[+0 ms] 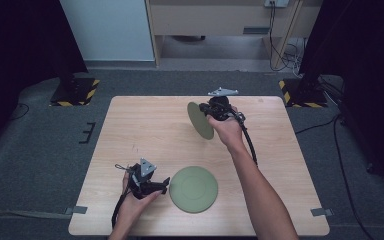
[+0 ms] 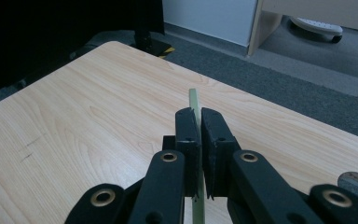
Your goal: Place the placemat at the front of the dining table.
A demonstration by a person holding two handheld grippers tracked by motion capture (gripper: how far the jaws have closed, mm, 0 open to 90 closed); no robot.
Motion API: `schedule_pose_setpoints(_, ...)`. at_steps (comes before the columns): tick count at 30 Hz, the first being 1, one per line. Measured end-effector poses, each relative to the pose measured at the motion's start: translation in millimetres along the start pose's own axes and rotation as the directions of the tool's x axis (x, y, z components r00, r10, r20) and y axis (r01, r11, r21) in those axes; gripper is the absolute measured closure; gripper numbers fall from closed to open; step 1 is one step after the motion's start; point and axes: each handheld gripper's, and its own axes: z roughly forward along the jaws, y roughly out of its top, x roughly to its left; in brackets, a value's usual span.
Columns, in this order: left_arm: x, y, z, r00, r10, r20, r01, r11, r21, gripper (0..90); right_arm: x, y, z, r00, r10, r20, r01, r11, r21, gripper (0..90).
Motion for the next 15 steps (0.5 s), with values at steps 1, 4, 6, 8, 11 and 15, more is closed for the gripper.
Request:
schedule_pose_setpoints(1,0.2,0.0,-0.1,1.0,-0.001,-0.001,0.001,1.0,-0.001,3.3,0.0,0.0,0.0,1.0,0.0,0.0,0.0,1.0,0.0,86.4)
schedule_pose_setpoints(4,0.5,-0.4,0.0,1.0,-0.001,-0.001,0.001,1.0,0.001,3.3,2.2,1.2,2.5,1.0,-0.003,-0.003,0.003,1.0,0.0,86.4)
schedule_pose_setpoints(6,0.7,-0.4,-0.4,1.0,-0.002,-0.003,0.002,1.0,0.0,3.3,3.7,1.6,3.1,1.0,-0.002,-0.003,0.002,1.0,0.002,86.4)
schedule_pose_setpoints(8,0.9,-0.3,-1.0,1.0,-0.003,-0.002,0.003,1.0,-0.002,3.3,6.2,2.3,4.8,1.0,-0.008,-0.005,0.008,1.0,0.002,86.4)
schedule_pose_setpoints(11,0.9,-0.8,-1.5,1.0,-0.002,-0.003,0.002,1.0,-0.001,3.3,10.5,3.3,7.9,0.9999,-0.009,-0.01,0.009,1.0,0.0,86.4)
schedule_pose_setpoints(15,1.7,-1.0,-2.2,1.0,-0.005,-0.003,0.005,1.0,-0.002,3.3,11.8,4.5,10.1,0.9999,-0.009,-0.013,0.009,1.0,0.0,86.4)
